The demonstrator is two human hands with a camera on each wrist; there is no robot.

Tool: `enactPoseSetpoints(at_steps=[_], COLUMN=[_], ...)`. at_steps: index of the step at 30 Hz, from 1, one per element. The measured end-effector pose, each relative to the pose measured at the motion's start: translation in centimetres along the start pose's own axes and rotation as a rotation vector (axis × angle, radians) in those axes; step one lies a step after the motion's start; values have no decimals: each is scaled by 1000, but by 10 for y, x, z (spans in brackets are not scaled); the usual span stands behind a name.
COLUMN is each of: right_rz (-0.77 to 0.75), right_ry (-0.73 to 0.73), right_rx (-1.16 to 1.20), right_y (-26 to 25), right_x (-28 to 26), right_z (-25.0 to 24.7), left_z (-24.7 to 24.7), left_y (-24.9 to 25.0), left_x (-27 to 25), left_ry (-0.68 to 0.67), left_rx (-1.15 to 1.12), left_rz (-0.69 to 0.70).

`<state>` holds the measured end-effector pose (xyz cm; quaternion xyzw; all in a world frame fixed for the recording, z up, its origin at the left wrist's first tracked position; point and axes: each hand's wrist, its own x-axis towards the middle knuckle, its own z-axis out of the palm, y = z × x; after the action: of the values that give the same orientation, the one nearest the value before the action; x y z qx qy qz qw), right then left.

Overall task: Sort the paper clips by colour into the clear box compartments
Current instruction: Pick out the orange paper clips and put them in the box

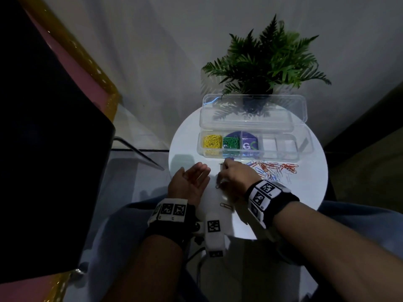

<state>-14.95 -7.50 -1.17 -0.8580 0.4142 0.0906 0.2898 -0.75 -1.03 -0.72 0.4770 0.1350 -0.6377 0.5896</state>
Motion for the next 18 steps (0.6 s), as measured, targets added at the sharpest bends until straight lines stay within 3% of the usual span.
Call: enactPoseSetpoints(at_steps=[4, 7, 9, 13, 18], right_rz=[-46, -112, -165, -164, -166], right_ry=[-20, 24, -28, -143, -112], right_rx=[-107, -55, -15, -135, -219], right_y=[-2, -2, -1, 1, 0], right_x=[1, -6, -14, -29, -32], right_z=[0, -7, -6, 8, 17], left_z=[3, 7, 8, 11, 14], left_y=[-1, -2, -2, -4, -7], left_x=[-1, -2, -2, -4, -8], left_ry=[-17, -23, -29, -20, -17], left_rx=[-3, -4, -11, 14, 24], left_rz=[-5, -15, -16, -18, -22])
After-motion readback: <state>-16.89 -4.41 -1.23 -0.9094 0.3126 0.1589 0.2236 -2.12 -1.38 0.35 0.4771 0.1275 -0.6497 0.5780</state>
